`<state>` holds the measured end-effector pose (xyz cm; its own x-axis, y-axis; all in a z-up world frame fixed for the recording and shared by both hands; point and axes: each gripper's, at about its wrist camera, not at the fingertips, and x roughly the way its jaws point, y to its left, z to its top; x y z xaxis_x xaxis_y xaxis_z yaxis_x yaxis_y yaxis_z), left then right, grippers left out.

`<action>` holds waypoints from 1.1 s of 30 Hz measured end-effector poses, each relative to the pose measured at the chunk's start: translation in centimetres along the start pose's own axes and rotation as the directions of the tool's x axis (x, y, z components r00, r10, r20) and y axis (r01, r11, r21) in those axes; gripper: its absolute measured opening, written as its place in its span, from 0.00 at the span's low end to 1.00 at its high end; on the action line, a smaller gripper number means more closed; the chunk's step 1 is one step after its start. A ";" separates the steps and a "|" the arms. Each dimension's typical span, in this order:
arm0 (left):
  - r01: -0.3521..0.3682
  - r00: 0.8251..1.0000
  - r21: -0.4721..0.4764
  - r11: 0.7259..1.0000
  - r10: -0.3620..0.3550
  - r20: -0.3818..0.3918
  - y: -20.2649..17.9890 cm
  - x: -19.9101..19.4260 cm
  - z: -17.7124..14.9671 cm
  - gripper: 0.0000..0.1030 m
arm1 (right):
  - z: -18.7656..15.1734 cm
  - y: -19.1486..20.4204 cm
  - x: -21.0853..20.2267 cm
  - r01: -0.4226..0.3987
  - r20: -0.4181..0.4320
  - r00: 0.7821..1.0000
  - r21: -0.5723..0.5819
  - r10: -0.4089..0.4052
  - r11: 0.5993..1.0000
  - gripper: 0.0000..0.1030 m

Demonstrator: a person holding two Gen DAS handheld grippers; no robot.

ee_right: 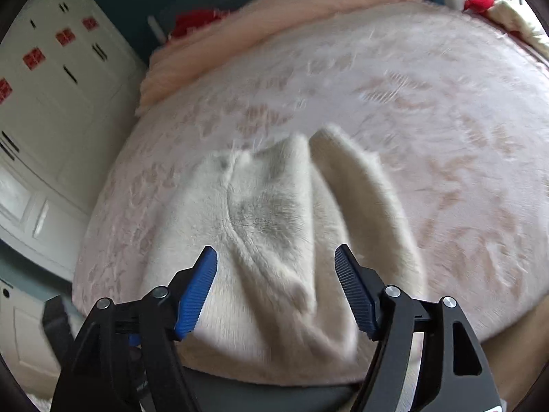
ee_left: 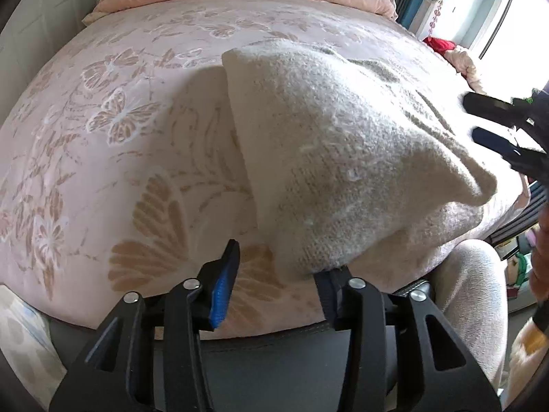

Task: Fold small clothes

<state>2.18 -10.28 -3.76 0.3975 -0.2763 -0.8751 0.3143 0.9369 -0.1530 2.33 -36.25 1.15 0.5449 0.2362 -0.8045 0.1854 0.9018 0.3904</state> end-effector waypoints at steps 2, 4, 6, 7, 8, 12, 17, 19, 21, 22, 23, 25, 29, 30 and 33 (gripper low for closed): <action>-0.002 1.000 -0.004 1.000 0.002 -0.005 0.1 0.1 0.1 0.43 | 0.4 0.0 3.3 0.004 -0.069 0.998 0.024 -0.002 1.000 0.67; 0.009 1.000 -0.006 1.000 -0.009 -0.007 0.4 0.1 0.1 0.42 | 0.3 0.3 5.2 -0.006 -0.097 0.995 0.039 0.009 0.999 0.16; 0.017 1.000 0.008 1.000 -0.017 -0.008 0.4 -0.2 0.2 0.35 | 0.8 1.5 3.2 -0.038 -0.029 0.999 0.021 0.038 0.999 0.14; 0.022 1.000 0.012 1.000 -0.021 -0.010 0.3 -0.3 0.3 0.32 | 1.1 2.0 1.4 -0.050 0.030 0.998 0.004 0.050 0.999 0.14; 0.024 1.000 0.015 1.000 -0.024 -0.013 0.3 -0.3 0.3 0.32 | 1.5 2.7 -1.7 -0.060 0.123 0.990 -0.026 0.063 0.998 0.13; 0.040 0.999 0.017 0.999 -0.039 -0.024 -0.1 0.1 0.3 0.33 | 1.1 0.5 -4.2 -0.029 0.163 0.986 -0.012 0.031 1.000 0.14; 0.036 0.999 0.017 0.999 -0.036 -0.035 -0.6 0.1 0.1 0.33 | -2.1 -4.7 0.2 -0.001 0.012 1.000 0.119 -0.001 0.993 0.31; 0.036 0.999 0.028 0.999 -0.035 -0.020 -0.6 -0.9 -0.2 0.46 | -2.5 -5.1 -2.0 -0.028 0.060 0.998 0.171 0.018 0.985 0.60; 0.038 0.999 0.019 0.999 -0.038 0.003 -0.4 -2.1 -0.4 0.57 | -2.6 -5.3 -2.6 -0.027 0.061 0.998 0.179 0.016 0.983 0.63; 0.046 0.999 0.012 0.999 -0.046 0.013 -0.4 -2.7 -0.5 0.61 | -2.6 -5.2 -2.3 -0.037 0.036 0.999 0.181 0.031 0.983 0.63; 0.059 0.998 0.011 0.998 -0.059 0.020 -0.5 -3.1 -0.5 0.63 | -2.9 -5.3 -1.7 -0.055 0.007 0.999 0.195 0.054 0.979 0.63; 0.077 0.996 0.017 0.997 -0.077 0.044 -1.0 -3.9 -0.3 0.72 | -3.3 -6.0 -0.9 -0.103 -0.015 0.994 0.240 0.109 0.965 0.63; 0.027 0.997 0.056 0.998 -0.031 0.068 -2.1 -3.4 0.2 0.81 | -4.2 -6.1 0.8 -0.153 -0.028 0.985 0.297 0.168 0.943 0.64; 0.015 0.998 0.060 0.998 -0.019 0.059 -2.1 -3.0 0.2 0.81 | -4.2 -5.7 1.0 -0.156 -0.031 0.985 0.290 0.172 0.944 0.64; -0.004 1.000 0.032 0.999 0.004 0.017 -1.3 -1.6 0.2 0.81 | -3.8 -4.4 1.7 -0.148 -0.059 0.984 0.268 0.169 0.952 0.64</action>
<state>1.35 -11.09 -2.10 0.4133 -0.2761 -0.8677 0.3402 0.9307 -0.1342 -0.67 -38.42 -3.63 0.5193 0.4064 -0.7518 0.3152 0.7266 0.6105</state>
